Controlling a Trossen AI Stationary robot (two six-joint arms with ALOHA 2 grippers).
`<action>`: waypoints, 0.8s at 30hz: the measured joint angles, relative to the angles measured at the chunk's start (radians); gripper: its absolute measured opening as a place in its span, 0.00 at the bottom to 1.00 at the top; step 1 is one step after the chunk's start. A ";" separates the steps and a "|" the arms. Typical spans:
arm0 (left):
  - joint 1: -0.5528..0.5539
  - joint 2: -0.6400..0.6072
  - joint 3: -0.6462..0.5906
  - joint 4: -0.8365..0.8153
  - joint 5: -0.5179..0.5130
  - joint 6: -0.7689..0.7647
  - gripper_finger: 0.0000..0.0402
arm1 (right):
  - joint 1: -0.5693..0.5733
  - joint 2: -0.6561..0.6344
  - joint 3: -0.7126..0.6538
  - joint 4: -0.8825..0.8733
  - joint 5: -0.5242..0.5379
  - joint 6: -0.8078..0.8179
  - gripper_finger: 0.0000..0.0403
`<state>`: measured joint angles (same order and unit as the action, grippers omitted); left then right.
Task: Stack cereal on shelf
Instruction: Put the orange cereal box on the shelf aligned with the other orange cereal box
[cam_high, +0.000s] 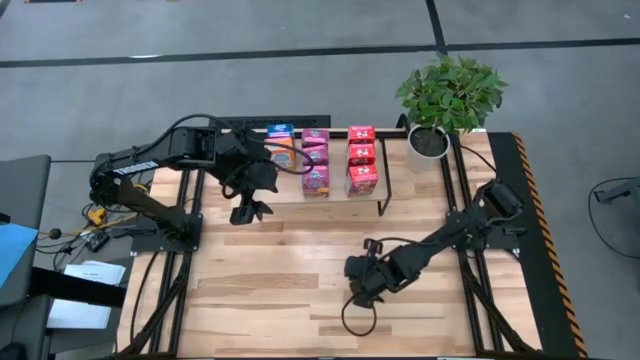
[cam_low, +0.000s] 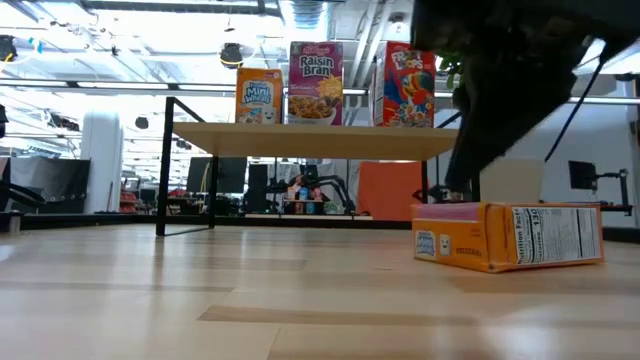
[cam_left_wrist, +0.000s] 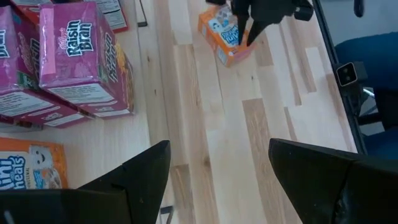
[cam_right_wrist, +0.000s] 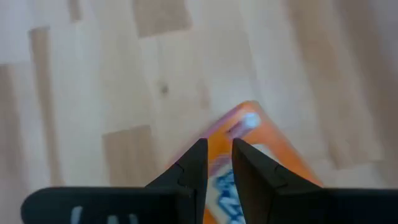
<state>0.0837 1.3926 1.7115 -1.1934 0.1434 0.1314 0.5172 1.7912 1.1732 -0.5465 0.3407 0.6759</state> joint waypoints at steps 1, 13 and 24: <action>0.000 0.000 0.000 0.001 0.004 -0.005 0.65 | 0.016 -0.008 -0.001 -0.012 0.040 0.018 0.24; -0.087 -0.017 -0.289 0.403 0.134 -0.019 0.65 | 0.294 0.039 -0.001 -0.201 0.502 0.517 0.17; -0.166 -0.014 -0.587 0.829 0.131 -0.177 0.65 | 0.300 0.123 0.000 -0.209 0.463 0.599 0.03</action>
<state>-0.0818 1.3781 1.1245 -0.3649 0.2747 -0.0459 0.8177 1.9142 1.1736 -0.7557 0.8035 1.2745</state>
